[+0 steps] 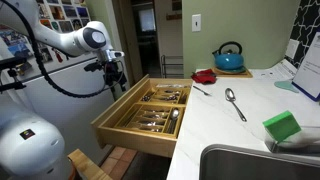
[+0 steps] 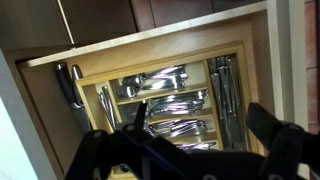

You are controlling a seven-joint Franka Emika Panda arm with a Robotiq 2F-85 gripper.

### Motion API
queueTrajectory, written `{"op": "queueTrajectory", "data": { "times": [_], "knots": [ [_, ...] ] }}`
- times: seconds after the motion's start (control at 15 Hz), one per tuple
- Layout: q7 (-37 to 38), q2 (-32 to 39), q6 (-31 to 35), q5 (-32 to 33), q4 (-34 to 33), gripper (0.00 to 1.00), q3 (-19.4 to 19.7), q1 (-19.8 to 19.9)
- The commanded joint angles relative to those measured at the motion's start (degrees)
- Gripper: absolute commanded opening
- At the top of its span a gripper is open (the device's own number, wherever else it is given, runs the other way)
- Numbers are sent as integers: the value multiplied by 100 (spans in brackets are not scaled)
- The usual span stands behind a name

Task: Remove a fork from the drawer middle compartment and put it on the counter top

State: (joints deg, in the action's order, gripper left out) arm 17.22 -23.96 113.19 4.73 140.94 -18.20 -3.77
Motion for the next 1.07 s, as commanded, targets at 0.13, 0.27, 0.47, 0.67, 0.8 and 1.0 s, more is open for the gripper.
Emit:
{"op": "queueTrajectory", "data": {
  "times": [0.13,0.27,0.47,0.67,0.8,1.0],
  "knots": [
    [57,24,-15,67,-10,100,148,-162],
    [57,24,-15,67,-10,100,148,-162],
    [57,24,-15,67,-10,100,148,-162],
    [57,24,-15,67,-10,100,148,-162],
    [57,24,-15,67,-10,100,148,-162],
    [82,111,74,-74,-7,100,226,-145]
  ]
}}
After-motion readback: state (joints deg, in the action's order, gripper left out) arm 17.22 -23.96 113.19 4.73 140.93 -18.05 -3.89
